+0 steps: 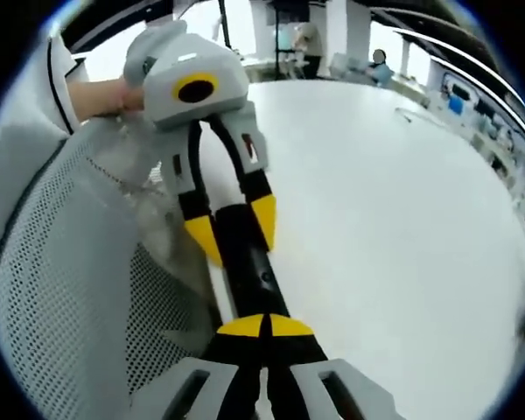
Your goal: Press the specified remote control buttons in sequence, fully releasing each button before pressing the next.
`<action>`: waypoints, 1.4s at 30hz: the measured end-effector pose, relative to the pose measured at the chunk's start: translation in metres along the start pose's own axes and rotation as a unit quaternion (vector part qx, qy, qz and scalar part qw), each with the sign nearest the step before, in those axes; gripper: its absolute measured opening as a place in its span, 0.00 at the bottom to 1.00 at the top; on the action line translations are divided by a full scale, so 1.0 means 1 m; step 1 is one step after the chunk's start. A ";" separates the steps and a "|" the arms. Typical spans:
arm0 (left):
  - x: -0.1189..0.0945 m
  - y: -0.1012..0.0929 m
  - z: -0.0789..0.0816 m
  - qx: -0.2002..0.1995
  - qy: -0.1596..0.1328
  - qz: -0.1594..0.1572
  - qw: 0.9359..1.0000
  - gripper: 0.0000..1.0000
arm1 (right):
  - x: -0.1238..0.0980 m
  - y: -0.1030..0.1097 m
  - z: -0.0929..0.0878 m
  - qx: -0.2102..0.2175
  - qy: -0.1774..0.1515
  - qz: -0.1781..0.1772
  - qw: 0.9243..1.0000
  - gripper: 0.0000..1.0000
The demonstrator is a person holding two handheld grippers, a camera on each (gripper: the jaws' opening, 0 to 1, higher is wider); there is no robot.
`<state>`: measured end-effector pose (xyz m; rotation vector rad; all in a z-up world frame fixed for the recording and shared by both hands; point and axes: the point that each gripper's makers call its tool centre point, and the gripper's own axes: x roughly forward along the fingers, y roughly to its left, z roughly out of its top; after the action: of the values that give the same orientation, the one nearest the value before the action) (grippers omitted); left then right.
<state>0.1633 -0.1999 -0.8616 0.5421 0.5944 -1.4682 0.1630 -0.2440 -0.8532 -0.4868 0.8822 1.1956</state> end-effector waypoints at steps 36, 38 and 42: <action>0.000 0.000 0.000 0.001 0.001 0.000 1.000 0.25 | 0.007 0.003 0.008 -0.011 0.007 0.004 1.000 0.00; 0.000 0.000 0.000 0.001 0.001 0.000 1.000 0.25 | 0.008 0.004 0.009 -0.029 0.015 0.003 0.999 0.00; 0.000 0.000 0.000 0.001 0.001 0.000 1.000 0.25 | 0.009 0.005 0.008 -0.053 0.030 0.004 0.998 0.00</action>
<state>0.1636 -0.2001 -0.8617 0.5458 0.5948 -1.4689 0.1623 -0.2315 -0.8548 -0.6087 0.8760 1.2448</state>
